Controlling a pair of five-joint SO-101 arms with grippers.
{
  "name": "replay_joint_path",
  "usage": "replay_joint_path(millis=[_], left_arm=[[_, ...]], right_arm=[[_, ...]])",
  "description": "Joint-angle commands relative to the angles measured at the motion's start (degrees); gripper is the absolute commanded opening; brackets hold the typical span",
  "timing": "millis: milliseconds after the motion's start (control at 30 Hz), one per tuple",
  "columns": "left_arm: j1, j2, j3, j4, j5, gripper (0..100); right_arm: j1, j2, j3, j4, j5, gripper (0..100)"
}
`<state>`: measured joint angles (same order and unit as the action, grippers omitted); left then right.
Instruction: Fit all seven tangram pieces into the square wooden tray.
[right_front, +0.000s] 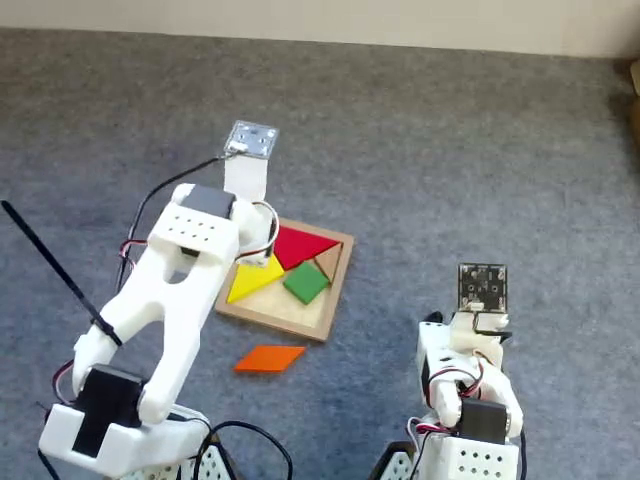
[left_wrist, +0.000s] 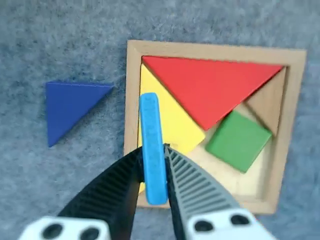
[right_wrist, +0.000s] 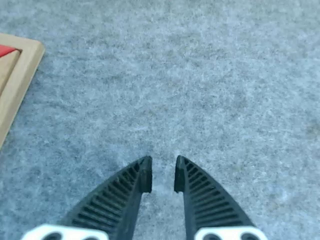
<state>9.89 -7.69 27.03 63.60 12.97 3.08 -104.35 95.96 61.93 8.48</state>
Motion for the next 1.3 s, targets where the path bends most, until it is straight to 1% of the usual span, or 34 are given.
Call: replay_joint_path(millis=[0,33,100,167,233,433,667,867,933,1033,1100,1133,1267], left_arm=[[1.19,-2.77,1.80,-5.98,10.81,0],[1.10,-2.77,3.03,-8.18,15.38,1],[1.10,-2.42,5.93,-12.40,24.00,0],[1.54,-2.59,8.92,-15.38,29.71,1],[3.12,-2.77,10.59,-16.88,32.00,1],[7.16,-2.77,10.95,-16.88,37.45,1],[9.36,-2.33,9.63,-17.05,42.90,1],[9.36,-2.33,8.92,-16.97,43.43,2],[9.36,-2.42,9.19,-16.97,43.43,7],[9.45,-2.59,9.27,-16.70,43.43,22],[9.98,-2.77,9.27,-16.70,43.43,30],[10.33,-2.77,9.27,-16.70,43.43,31],[10.95,-2.86,9.27,-16.62,43.43,32]], right_arm=[[0.57,-0.48,6.81,0.22,0.09,9.1],[0.57,-0.48,6.81,0.22,0.09,9.1],[0.57,-0.48,6.81,0.22,0.09,9.1],[0.57,-0.48,6.81,0.22,0.09,9.1],[0.57,-0.48,6.81,0.22,0.09,9.1],[0.66,-0.48,6.81,0.22,0.09,9.1],[0.66,-0.48,6.81,0.22,0.09,9.1],[0.66,-0.48,6.81,0.22,0.09,9.1],[0.66,-0.48,6.81,0.22,0.09,9.1],[0.66,-0.48,6.81,0.22,0.09,9.1],[0.66,-0.48,6.81,0.22,0.09,9.1],[0.66,-0.48,6.81,0.22,0.09,9.1],[0.66,-0.48,6.81,0.31,0.09,9.1]])
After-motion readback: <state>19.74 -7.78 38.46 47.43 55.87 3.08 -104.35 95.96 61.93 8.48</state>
